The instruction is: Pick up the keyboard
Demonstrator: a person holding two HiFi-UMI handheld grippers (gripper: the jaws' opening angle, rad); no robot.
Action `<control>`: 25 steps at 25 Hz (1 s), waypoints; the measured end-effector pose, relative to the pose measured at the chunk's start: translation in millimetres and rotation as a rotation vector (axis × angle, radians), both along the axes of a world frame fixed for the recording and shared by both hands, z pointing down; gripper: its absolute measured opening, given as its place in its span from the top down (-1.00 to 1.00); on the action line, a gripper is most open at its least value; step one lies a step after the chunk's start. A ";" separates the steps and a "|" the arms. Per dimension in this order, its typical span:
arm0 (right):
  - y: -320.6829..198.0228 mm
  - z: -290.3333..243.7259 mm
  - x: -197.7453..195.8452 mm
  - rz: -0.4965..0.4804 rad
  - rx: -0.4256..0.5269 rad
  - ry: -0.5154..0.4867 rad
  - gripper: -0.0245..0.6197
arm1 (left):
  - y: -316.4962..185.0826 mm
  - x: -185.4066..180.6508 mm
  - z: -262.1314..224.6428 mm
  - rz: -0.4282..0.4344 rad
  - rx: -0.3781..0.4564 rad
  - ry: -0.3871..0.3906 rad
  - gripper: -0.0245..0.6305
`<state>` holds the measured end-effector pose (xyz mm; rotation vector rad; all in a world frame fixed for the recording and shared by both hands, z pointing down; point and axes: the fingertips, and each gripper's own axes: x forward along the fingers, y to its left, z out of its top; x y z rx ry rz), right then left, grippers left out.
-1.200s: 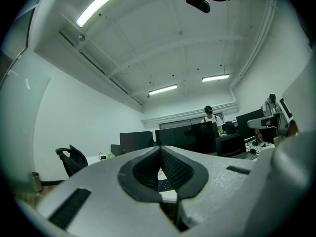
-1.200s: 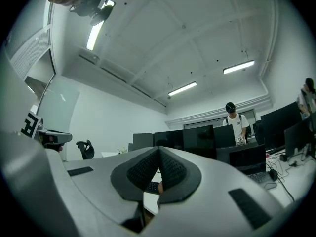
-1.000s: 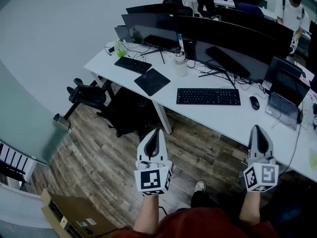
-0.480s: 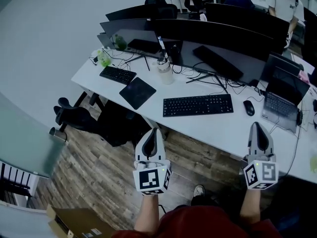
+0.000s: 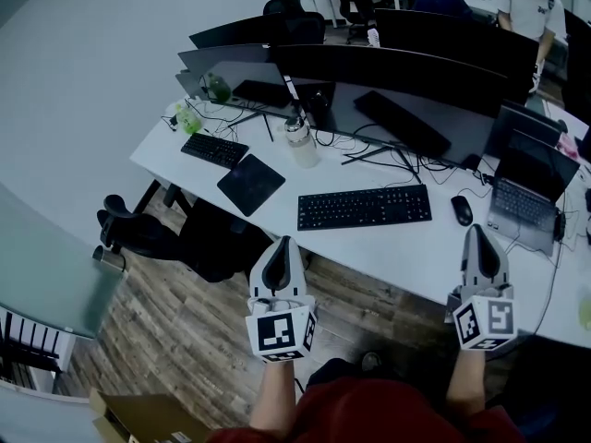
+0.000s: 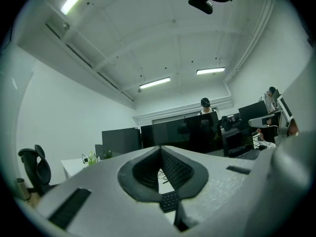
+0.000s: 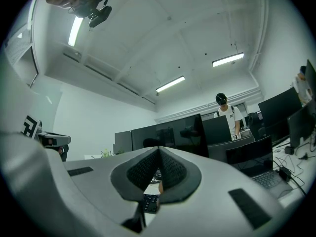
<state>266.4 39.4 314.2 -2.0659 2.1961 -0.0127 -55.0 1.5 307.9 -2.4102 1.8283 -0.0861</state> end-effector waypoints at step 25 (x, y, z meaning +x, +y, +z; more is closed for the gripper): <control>-175.9 -22.2 -62.2 0.009 0.027 0.097 0.93 | -180.5 -59.1 -0.1 0.036 0.031 0.060 0.91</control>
